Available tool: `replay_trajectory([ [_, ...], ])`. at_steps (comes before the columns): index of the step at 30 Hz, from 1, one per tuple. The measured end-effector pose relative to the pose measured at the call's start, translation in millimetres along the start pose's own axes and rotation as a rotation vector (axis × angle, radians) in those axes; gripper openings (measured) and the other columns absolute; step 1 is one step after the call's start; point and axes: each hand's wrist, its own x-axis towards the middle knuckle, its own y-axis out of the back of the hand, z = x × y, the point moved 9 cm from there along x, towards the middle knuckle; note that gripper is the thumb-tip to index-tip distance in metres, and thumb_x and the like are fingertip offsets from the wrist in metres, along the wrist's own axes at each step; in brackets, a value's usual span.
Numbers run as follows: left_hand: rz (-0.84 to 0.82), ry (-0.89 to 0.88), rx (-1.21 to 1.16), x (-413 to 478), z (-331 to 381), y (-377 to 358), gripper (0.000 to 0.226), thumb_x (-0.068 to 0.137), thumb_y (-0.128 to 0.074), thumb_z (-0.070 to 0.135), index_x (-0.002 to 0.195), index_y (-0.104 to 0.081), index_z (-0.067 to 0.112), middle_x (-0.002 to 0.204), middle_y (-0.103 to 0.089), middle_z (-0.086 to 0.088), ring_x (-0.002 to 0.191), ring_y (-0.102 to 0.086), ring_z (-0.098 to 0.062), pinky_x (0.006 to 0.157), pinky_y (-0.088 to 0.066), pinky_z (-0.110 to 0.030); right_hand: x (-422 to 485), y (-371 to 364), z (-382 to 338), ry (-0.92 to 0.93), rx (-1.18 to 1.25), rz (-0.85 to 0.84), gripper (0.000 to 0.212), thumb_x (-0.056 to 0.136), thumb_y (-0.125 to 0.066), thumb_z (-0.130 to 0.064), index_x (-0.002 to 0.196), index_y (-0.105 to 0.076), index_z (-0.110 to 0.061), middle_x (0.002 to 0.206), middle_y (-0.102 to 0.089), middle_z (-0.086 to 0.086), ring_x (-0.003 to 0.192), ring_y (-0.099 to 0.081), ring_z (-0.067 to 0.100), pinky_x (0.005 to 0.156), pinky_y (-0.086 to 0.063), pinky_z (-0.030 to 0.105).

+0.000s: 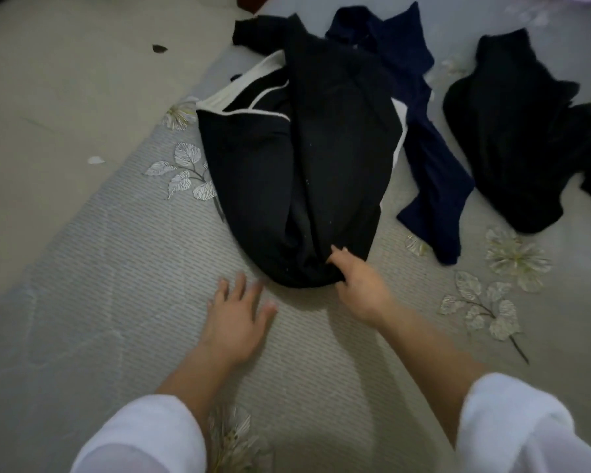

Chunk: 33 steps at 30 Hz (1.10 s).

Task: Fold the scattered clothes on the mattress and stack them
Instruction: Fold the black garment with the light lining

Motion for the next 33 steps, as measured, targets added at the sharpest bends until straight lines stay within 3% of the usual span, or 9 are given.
replay_trajectory([
  [3, 0.108, 0.089, -0.374, -15, 0, 32, 0.058, 0.1, -0.023, 0.048, 0.144, -0.031, 0.011, 0.141, -0.046, -0.019, 0.129, -0.043, -0.034, 0.109, -0.03, -0.041, -50, -22, -17, 0.044, -0.041, -0.034, 0.052, 0.091, -0.048, 0.001, 0.138, -0.045, -0.021, 0.158, -0.022, 0.001, 0.146, -0.016, 0.02, 0.116, -0.012, 0.026],
  [7, 0.137, 0.27, -0.858, -63, 2, 27, 0.074, 0.092, -0.039, 0.061, 0.15, -0.024, 0.017, 0.148, -0.04, -0.008, 0.134, -0.041, -0.029, 0.111, -0.033, -0.044, -114, -40, -29, 0.007, 0.118, -0.111, 0.048, 0.092, -0.046, 0.001, 0.134, -0.05, -0.022, 0.151, -0.033, -0.007, 0.142, -0.025, 0.012, 0.111, -0.013, 0.016],
  [12, 0.084, 0.47, -1.131, -133, 6, 1, 0.04, 0.081, -0.069, 0.013, 0.119, -0.056, 0.009, 0.106, -0.066, -0.006, 0.097, -0.062, -0.025, 0.088, -0.053, -0.038, -184, -17, -25, -0.079, 0.246, -0.215, 0.024, 0.091, -0.052, -0.011, 0.085, -0.053, -0.034, 0.084, -0.058, -0.01, 0.081, -0.055, 0.01, 0.076, -0.045, 0.03],
  [16, 0.064, 0.228, -0.894, -186, 49, 19, 0.011, 0.08, -0.067, 0.009, 0.089, -0.064, 0.014, 0.081, -0.068, 0.0, 0.08, -0.066, -0.019, 0.07, -0.055, -0.029, -239, 23, -2, -0.166, 0.181, -0.184, 0.016, 0.093, -0.052, -0.015, 0.082, -0.052, -0.027, 0.079, -0.056, -0.006, 0.076, -0.054, 0.013, 0.063, -0.039, 0.024],
  [18, 0.052, 0.163, -0.78, -214, 63, 24, 0.013, 0.071, -0.068, 0.021, 0.082, -0.067, 0.015, 0.079, -0.07, -0.002, 0.08, -0.067, -0.021, 0.075, -0.056, -0.039, -270, 37, 2, -0.169, 0.23, -0.196, 0.016, 0.095, -0.052, -0.018, 0.082, -0.053, -0.027, 0.079, -0.057, -0.007, 0.076, -0.056, 0.01, 0.063, -0.042, 0.022],
  [24, -0.163, 0.156, -0.214, -302, 91, 16, 0.03, 0.082, -0.063, 0.034, 0.063, -0.05, 0.015, 0.062, -0.052, 0.0, 0.056, -0.051, -0.013, 0.049, -0.038, -0.023, -371, 55, 16, -0.118, 0.271, -0.248, 0.018, 0.088, -0.065, -0.027, 0.077, -0.057, -0.016, 0.072, -0.054, -0.001, 0.067, -0.053, 0.011, 0.063, -0.041, 0.03],
  [28, -0.081, 0.079, 0.163, -339, 128, 3, 0.046, 0.079, -0.065, 0.044, 0.111, -0.054, 0.013, 0.1, -0.058, -0.008, 0.096, -0.06, -0.025, 0.079, -0.052, -0.032, -431, 79, 31, -0.084, 0.284, -0.127, 0.038, 0.071, -0.075, -0.009, 0.059, -0.041, -0.019, 0.054, -0.039, -0.008, 0.049, -0.037, 0.005, 0.054, -0.031, 0.024],
  [30, -0.042, -0.08, 0.136, -351, 168, -15, 0.078, 0.084, -0.063, 0.038, 0.148, -0.021, 0.022, 0.142, -0.037, -0.014, 0.126, -0.044, -0.032, 0.101, -0.043, -0.043, -460, 91, 36, -0.039, 0.276, -0.088, 0.039, 0.067, -0.071, 0.0, 0.058, -0.039, -0.019, 0.053, -0.037, -0.007, 0.046, -0.033, 0.004, 0.05, -0.028, 0.021],
  [33, 0.011, -0.386, 0.251, -371, 245, -46, 0.087, 0.09, -0.059, 0.027, 0.151, 0.002, 0.039, 0.16, -0.003, -0.006, 0.145, -0.011, -0.029, 0.113, -0.03, -0.045, -501, 108, 44, 0.032, 0.283, -0.04, 0.034, 0.062, -0.065, 0.004, 0.06, -0.041, -0.02, 0.056, -0.037, -0.004, 0.051, -0.033, 0.009, 0.05, -0.027, 0.022],
])
